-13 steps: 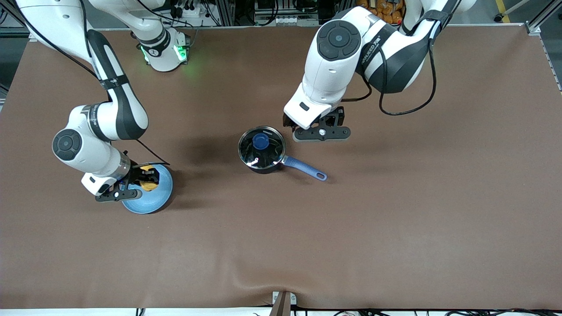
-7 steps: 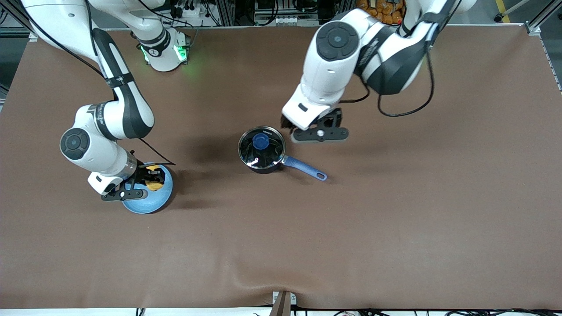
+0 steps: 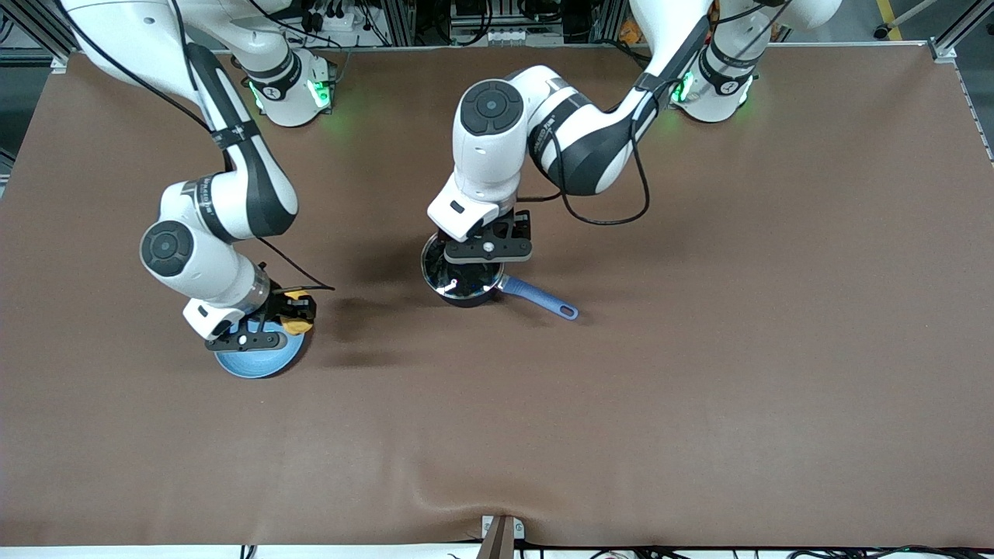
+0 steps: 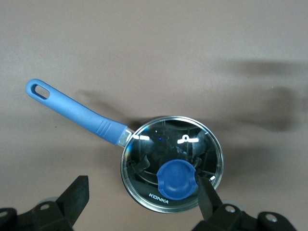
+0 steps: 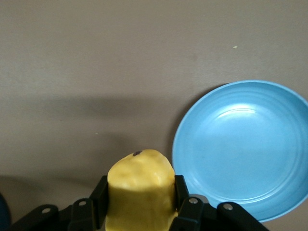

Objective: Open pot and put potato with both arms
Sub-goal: 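Lift the potato with the right gripper while the left gripper lowers onto the lid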

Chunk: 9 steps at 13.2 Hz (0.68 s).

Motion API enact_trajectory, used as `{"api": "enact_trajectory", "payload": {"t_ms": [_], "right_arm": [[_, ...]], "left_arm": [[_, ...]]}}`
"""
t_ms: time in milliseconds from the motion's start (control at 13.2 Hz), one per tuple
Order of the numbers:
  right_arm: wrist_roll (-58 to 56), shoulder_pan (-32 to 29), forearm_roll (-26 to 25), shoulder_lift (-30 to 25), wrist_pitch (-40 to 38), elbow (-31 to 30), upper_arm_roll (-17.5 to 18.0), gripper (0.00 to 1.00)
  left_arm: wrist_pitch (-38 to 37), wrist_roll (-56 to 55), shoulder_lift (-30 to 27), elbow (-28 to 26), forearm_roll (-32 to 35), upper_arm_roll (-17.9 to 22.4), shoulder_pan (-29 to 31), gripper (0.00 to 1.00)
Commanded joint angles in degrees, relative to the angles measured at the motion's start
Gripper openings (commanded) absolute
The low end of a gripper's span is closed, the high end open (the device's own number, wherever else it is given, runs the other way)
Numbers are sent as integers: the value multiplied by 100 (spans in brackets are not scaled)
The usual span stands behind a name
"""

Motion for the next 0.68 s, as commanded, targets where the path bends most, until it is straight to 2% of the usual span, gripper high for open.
{"api": "enact_trajectory", "payload": {"t_ms": [0,228,608], "right_arm": [[425,277,56,-114,-80,9,-23,0],[557,505,459,-114,-80,44,-23,0],[663,647,504,-79,-98,176,-23,0]], "left_arm": [[59,-205,215,122,73,4,-107,100],[339,-391,417,122,91,12,-186,100],[665,-531,663,122,99,21,-274,100]]}}
